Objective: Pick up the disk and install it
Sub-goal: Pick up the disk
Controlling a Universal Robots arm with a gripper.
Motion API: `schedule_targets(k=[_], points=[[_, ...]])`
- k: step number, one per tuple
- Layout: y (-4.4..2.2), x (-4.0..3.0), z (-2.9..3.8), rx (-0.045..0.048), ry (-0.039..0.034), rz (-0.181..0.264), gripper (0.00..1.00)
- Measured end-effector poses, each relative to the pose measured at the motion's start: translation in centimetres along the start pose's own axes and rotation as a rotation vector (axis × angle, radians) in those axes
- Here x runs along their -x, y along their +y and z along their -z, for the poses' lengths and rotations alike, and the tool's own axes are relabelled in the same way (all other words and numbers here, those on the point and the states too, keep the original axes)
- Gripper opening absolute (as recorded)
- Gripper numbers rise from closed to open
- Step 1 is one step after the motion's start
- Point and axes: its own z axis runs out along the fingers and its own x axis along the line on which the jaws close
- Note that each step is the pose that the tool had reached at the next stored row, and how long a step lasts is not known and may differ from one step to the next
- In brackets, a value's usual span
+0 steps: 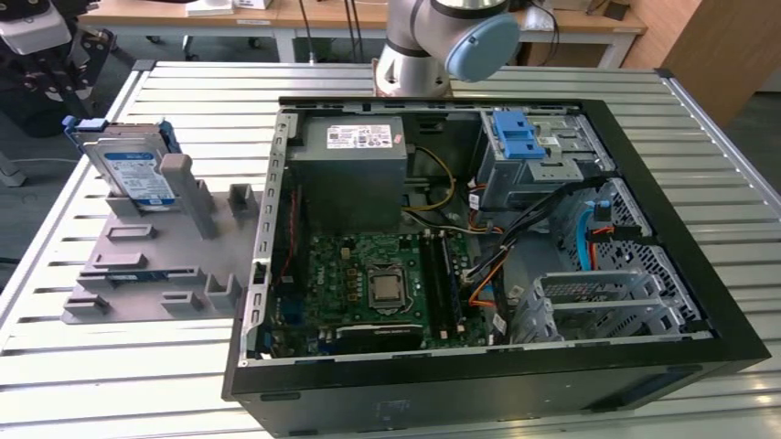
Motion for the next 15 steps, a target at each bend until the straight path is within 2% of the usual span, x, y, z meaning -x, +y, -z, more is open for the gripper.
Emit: schedule_targets(k=[15], points=[[0.0,0.0,0.0,-0.0006,0.0015,0.035,0.11]])
